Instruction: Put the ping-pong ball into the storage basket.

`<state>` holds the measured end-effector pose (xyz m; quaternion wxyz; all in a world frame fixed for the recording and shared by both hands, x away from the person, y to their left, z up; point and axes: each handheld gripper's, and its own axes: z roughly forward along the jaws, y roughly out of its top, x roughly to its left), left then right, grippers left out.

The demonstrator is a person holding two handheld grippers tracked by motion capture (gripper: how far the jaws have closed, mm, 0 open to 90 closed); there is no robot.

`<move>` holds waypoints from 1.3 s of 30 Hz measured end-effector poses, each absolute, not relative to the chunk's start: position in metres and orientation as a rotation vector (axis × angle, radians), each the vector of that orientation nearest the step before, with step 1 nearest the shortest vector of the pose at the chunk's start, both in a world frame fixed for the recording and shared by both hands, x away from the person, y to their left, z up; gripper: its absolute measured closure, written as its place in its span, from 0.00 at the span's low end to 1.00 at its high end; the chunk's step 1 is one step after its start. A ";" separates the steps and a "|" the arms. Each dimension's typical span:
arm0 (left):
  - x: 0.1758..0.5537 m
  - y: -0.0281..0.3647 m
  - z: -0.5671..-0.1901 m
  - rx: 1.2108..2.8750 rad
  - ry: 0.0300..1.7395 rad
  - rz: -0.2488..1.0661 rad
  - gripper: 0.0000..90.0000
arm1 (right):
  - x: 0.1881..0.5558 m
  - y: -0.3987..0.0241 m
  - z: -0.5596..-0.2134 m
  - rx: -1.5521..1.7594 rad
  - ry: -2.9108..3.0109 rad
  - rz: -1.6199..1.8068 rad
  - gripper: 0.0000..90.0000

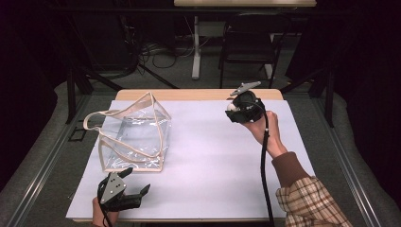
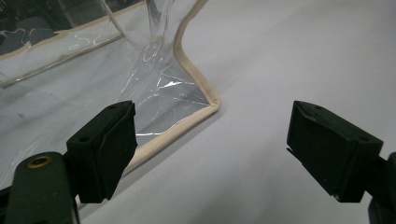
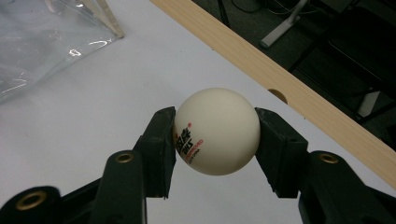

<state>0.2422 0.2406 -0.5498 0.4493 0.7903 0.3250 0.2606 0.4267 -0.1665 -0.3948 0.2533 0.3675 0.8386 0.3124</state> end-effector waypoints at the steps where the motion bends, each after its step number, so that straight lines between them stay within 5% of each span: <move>1: 0.242 0.241 -0.550 1.955 0.806 0.645 0.18 | 0.427 -0.166 -0.394 0.994 2.280 0.854 0.56; 39: 0.242 0.241 -0.550 1.950 0.801 0.647 0.18 | 0.421 -0.120 -0.376 0.859 2.323 0.871 0.56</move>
